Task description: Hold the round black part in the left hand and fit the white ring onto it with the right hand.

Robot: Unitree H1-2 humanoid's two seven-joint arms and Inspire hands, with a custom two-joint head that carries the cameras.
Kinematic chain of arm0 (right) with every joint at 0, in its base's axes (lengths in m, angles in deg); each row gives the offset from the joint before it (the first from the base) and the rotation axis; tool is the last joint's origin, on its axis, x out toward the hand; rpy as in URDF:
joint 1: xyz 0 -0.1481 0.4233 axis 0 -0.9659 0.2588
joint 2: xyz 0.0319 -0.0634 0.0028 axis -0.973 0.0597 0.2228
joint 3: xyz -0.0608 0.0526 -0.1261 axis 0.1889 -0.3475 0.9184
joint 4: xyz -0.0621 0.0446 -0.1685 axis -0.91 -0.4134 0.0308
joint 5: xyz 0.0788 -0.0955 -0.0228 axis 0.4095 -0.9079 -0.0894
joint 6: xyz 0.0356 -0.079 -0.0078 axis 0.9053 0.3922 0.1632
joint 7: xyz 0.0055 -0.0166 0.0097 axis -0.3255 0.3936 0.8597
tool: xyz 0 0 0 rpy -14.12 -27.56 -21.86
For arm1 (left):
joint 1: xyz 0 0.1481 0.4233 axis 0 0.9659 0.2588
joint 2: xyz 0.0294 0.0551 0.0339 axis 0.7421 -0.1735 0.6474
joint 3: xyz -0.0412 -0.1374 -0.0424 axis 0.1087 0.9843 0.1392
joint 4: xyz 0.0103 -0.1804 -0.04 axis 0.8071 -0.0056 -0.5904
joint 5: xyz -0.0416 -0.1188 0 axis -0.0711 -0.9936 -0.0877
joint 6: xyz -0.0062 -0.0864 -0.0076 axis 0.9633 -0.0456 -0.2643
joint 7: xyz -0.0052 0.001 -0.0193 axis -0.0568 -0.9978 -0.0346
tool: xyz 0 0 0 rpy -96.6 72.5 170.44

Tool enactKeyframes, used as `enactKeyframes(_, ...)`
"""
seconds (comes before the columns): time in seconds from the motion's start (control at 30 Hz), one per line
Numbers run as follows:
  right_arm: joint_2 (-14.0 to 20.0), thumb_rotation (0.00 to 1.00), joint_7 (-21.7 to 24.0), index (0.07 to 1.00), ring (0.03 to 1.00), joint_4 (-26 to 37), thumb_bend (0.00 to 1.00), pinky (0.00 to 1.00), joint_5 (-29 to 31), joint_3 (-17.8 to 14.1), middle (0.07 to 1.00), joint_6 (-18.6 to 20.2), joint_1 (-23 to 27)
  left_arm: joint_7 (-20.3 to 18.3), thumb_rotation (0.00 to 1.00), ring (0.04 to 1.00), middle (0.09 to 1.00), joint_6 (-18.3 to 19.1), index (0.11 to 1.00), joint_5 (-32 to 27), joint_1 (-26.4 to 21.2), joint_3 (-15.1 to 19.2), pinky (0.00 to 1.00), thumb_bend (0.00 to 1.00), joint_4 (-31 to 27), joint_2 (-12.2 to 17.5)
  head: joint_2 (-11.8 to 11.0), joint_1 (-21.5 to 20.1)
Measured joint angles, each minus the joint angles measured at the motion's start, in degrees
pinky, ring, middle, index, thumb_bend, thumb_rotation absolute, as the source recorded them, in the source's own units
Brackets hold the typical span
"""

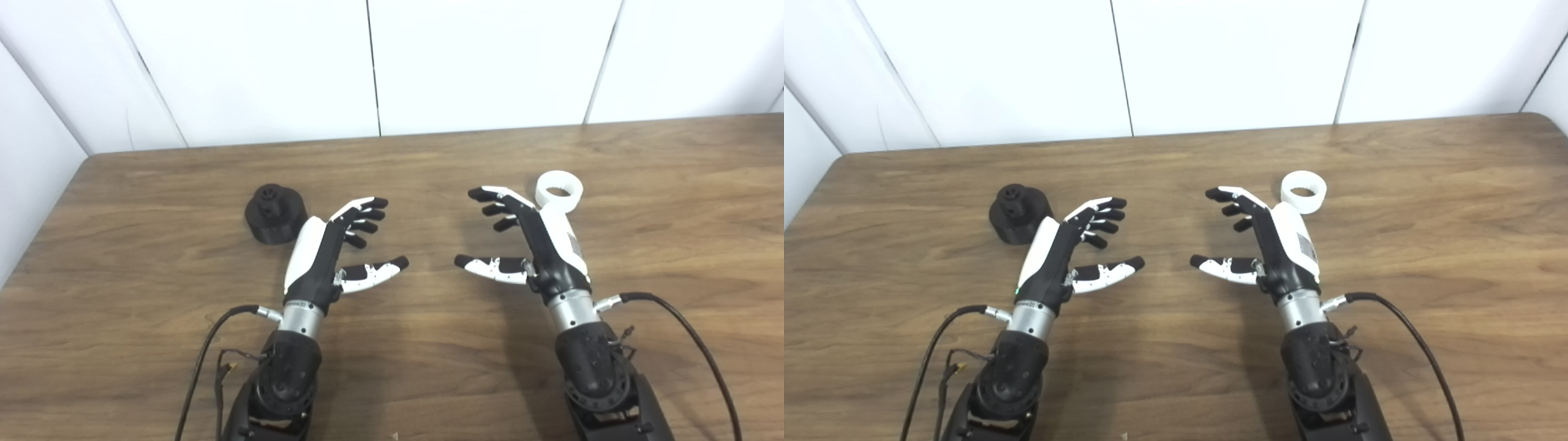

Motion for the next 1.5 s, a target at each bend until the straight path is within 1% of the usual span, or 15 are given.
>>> enactKeyframes(0.13, 0.0, 0.08, 0.0, 0.747, 0.729, 0.0, 0.68, 0.61, 0.1, 0.0, 0.777, 0.0, 0.0, 0.0, 0.16, 0.699, 0.749, 0.0, 0.762, 0.1, 0.0, 0.0, 0.60, 0.72, 0.0, 0.0, -0.3, 1.0)
enactKeyframes(0.17, 0.0, 0.08, 0.0, 0.749, 0.731, 0.0, 0.68, 0.62, 0.2, 0.0, 0.780, 0.0, 0.0, 0.0, 0.15, 0.700, 0.752, 0.0, 0.760, 0.2, 0.0, 0.0, 0.60, 0.71, 0.0, 0.0, -0.7, 4.0)
enactKeyframes(0.2, 0.1, 0.08, 0.0, 0.749, 0.732, 0.0, 0.67, 0.62, 0.2, 0.0, 0.781, 0.0, 0.0, 0.0, 0.15, 0.700, 0.753, 0.0, 0.759, 0.4, 0.0, -0.1, 0.60, 0.71, -0.1, 0.0, -0.7, 4.0)
enactKeyframes(0.27, 0.3, 0.07, 0.2, 0.752, 0.731, 0.0, 0.68, 0.62, 0.5, -0.1, 0.783, 0.0, 0.0, 0.1, 0.16, 0.702, 0.759, 0.0, 0.760, 1.1, 0.1, -0.3, 0.60, 0.70, -0.1, 0.0, -1.5, 9.8)
enactKeyframes(0.3, 0.4, 0.07, 0.3, 0.754, 0.731, 0.0, 0.68, 0.62, 0.7, -0.2, 0.784, 0.0, -0.1, 0.1, 0.17, 0.701, 0.759, 0.0, 0.760, 1.6, 0.1, -0.6, 0.60, 0.70, -0.1, 0.0, -1.9, 11.6)
enactKeyframes(0.4, 1.4, 0.05, 0.3, 0.744, 0.708, 0.0, 0.70, 0.59, 1.5, -0.8, 0.768, -0.1, -0.2, 0.5, 0.18, 0.688, 0.742, 0.0, 0.754, 2.4, 0.2, -1.3, 0.58, 0.70, -0.1, -0.4, -2.6, 14.0)
enactKeyframes(0.5, 2.4, 0.03, -0.3, 0.746, 0.706, -0.9, 0.70, 0.59, 2.2, -1.2, 0.766, -0.7, -0.2, 2.3, 0.18, 0.693, 0.742, -0.4, 0.752, 3.9, 0.2, -2.3, 0.58, 0.70, 0.7, -1.3, -2.8, 14.5)
enactKeyframes(0.63, 2.4, 0.01, -0.4, 0.749, 0.704, -1.2, 0.70, 0.58, 3.4, -1.6, 0.771, -0.9, -0.4, 2.8, 0.17, 0.688, 0.741, -0.8, 0.751, 4.1, 0.1, -2.6, 0.58, 0.69, 1.6, -1.9, -3.0, 14.6)
enactKeyframes(0.9, 2.4, 0.01, -0.3, 0.752, 0.708, -1.0, 0.70, 0.58, 4.0, -1.6, 0.779, -0.8, -0.4, 4.0, 0.20, 0.680, 0.735, -1.0, 0.753, 4.3, 0.1, -2.6, 0.57, 0.70, 1.7, -1.7, -2.9, 14.7)
enactKeyframes(1.03, 2.4, 0.00, -0.3, 0.750, 0.707, -0.9, 0.70, 0.58, 4.0, -1.6, 0.778, -0.8, -0.4, 4.0, 0.18, 0.699, 0.747, -1.0, 0.754, 4.6, 0.2, -2.5, 0.60, 0.71, 1.7, -1.4, -2.8, 14.6)
enactKeyframes(1.1, 2.4, 0.00, -0.3, 0.749, 0.705, -0.9, 0.70, 0.57, 4.0, -1.5, 0.777, -0.8, -0.4, 3.9, 0.22, 0.703, 0.754, -0.7, 0.758, 4.9, 0.2, -2.2, 0.61, 0.71, 1.5, -1.1, -2.8, 14.6)
enactKeyframes(1.17, 2.4, 0.00, -0.3, 0.749, 0.710, -0.9, 0.70, 0.58, 4.0, -1.5, 0.777, -0.8, -0.4, 3.8, 0.29, 0.732, 0.782, 0.6, 0.766, 7.5, 0.3, -2.4, 0.62, 0.72, 0.9, -0.3, -2.9, 14.7)
enactKeyframes(1.3, 2.5, 0.00, -0.3, 0.750, 0.708, -0.9, 0.70, 0.57, 4.0, -1.6, 0.774, -0.8, -0.5, 3.6, 0.35, 0.829, 0.857, 6.1, 0.774, 16.0, 0.3, -2.1, 0.66, 0.74, -2.7, 2.1, -2.8, 14.7)
enactKeyframes(1.4, 2.6, 0.00, -0.3, 0.745, 0.698, -0.9, 0.71, 0.57, 4.0, -1.6, 0.768, -0.8, -0.5, 3.6, 0.38, 0.927, 0.910, 8.1, 0.782, 17.5, 0.3, -0.1, 0.74, 0.76, -4.0, 3.2, -2.8, 14.7)
enactKeyframes(1.5, 2.6, 0.00, -0.3, 0.745, 0.696, -0.9, 0.70, 0.56, 4.1, -1.6, 0.769, -0.8, -0.5, 4.1, 0.40, 0.963, 0.933, 8.4, 0.799, 17.8, 0.4, 1.7, 0.77, 0.77, -4.0, 3.9, -2.9, 14.8)
